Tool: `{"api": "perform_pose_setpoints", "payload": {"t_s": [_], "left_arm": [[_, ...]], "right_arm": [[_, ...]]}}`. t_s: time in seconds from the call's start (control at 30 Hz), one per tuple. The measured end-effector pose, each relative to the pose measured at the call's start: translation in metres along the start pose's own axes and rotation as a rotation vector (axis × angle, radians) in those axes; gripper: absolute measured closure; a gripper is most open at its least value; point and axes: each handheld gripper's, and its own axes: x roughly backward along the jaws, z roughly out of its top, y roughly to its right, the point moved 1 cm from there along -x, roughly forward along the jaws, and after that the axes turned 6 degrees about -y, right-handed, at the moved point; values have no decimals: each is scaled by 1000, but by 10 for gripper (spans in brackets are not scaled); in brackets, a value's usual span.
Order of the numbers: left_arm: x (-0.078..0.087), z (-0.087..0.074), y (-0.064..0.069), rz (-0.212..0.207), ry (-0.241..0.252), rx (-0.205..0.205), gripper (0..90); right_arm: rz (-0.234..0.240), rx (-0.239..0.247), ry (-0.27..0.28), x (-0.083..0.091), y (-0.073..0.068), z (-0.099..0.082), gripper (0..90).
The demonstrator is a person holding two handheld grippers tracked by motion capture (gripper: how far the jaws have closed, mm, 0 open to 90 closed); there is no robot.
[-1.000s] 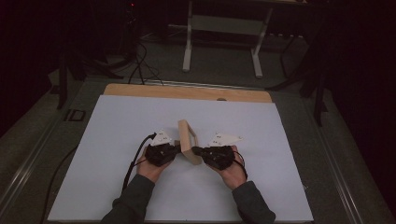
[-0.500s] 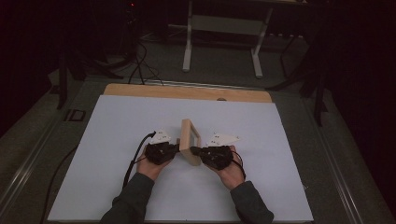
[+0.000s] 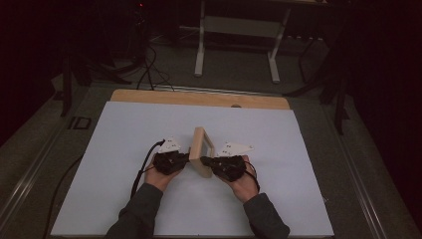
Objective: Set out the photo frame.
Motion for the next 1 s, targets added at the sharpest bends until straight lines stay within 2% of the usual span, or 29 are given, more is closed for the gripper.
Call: {"api": "perform_pose_setpoints", "payload": {"t_s": [0.17, 0.23, 0.33, 0.6, 0.63, 0.8, 1.0], "left_arm": [[1, 0, -1, -2, 0, -7, 900], [0, 0, 0, 11, -11, -7, 900], [0, -1, 0, 23, -19, 1, 851], [5, 0, 1, 55, -18, 10, 792], [11, -1, 0, 71, -6, 24, 761], [19, -6, 0, 91, 2, 39, 707], [30, -13, 4, 95, 24, 53, 667]], "right_arm": [[4, 3, 1, -1, -1, 0, 895], [4, 4, 1, -1, -1, 0, 887], [0, 5, 0, -1, -1, 0, 870], [-7, 4, -8, 0, 1, -2, 853], [-11, 3, -10, 1, 2, -3, 846], [-18, 3, -12, 3, 4, -3, 840], [-19, 0, -16, 4, 6, -4, 840]]}}
